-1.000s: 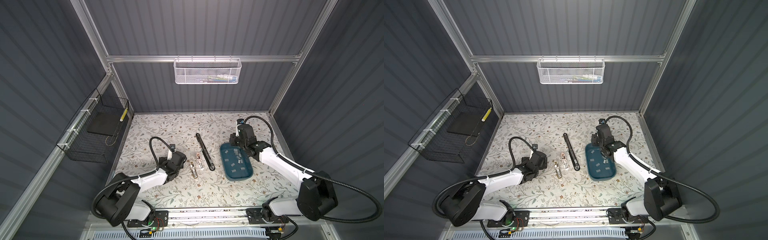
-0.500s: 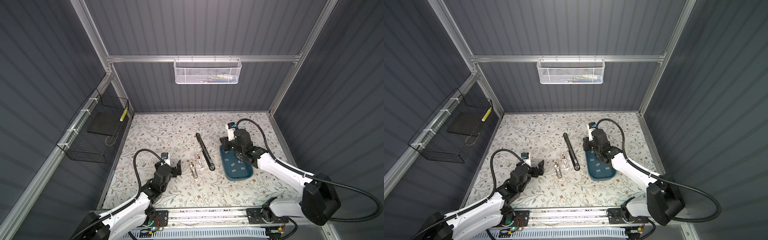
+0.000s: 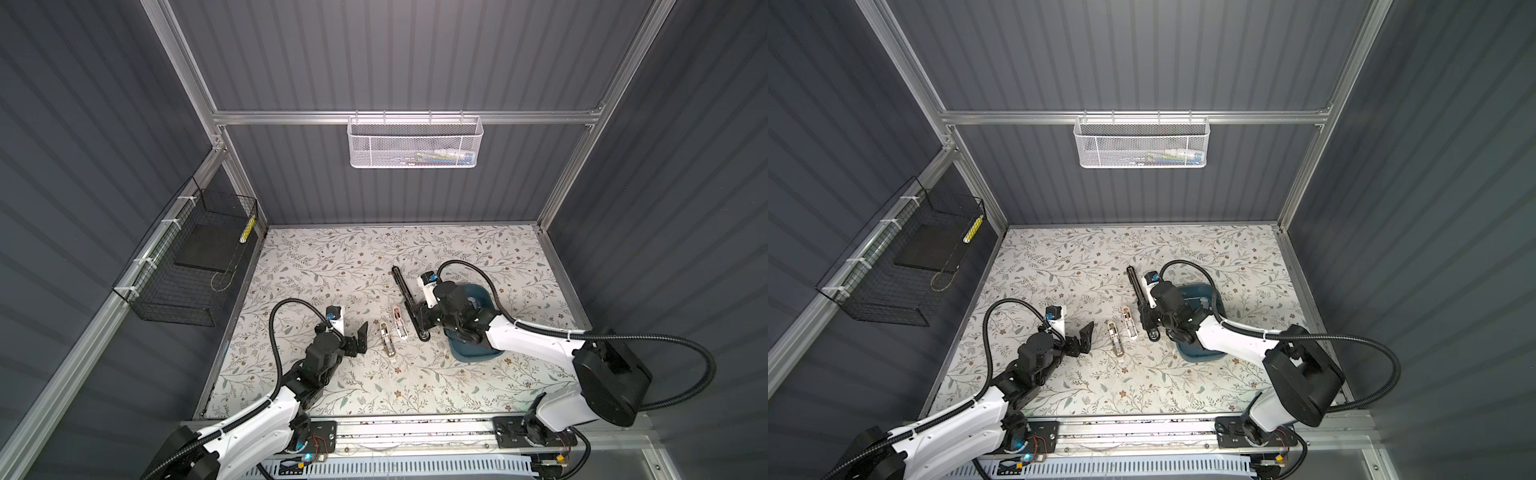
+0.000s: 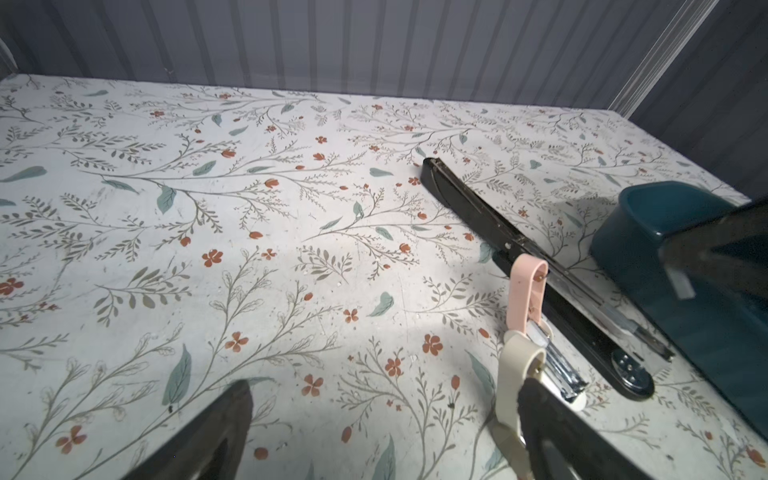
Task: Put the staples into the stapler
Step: 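Lift the staple strip and carry it over the small pink stapler, then lower the staple strip into the pink stapler's open channel with the right gripper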
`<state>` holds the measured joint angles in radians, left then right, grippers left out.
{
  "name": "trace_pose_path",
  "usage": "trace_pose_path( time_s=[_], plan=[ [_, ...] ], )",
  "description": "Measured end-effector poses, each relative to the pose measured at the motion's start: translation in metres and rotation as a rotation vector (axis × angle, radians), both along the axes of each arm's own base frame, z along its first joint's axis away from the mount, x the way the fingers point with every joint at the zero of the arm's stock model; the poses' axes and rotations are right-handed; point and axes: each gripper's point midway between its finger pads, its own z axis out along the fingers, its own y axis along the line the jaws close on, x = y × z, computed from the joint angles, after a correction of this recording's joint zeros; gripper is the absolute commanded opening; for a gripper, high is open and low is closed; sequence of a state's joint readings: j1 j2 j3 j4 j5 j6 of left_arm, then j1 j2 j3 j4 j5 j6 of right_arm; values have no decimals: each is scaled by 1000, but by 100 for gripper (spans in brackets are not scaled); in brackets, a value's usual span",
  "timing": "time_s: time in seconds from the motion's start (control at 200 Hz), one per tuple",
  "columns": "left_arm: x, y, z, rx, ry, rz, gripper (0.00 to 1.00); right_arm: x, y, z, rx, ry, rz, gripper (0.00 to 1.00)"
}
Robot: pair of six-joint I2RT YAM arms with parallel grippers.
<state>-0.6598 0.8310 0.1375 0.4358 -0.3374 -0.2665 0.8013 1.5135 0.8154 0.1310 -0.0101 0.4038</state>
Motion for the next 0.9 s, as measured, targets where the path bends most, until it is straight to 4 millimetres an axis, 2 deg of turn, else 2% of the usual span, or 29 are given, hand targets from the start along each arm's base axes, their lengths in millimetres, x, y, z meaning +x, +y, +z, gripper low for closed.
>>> trace_pose_path(
  time_s=[0.165, 0.325, 0.455, 0.695, 0.9],
  plan=[
    [-1, 1, 3, -14, -22, 0, 100, -6, 22, 2, 42, -27, 13, 3],
    [-2, 0, 2, -29, -43, -9, 100, -7, 34, -15, 44, -11, 9, 3],
    [-1, -1, 3, -32, -54, -14, 100, -5, 32, -25, 24, -9, -26, 3],
    [1, -3, 7, -45, -72, -12, 100, -4, 31, -28, -11, -43, -71, 4],
    [-2, 2, 8, -54, -90, 0, 100, 3, 24, -49, -93, -40, -107, 5]
  ],
)
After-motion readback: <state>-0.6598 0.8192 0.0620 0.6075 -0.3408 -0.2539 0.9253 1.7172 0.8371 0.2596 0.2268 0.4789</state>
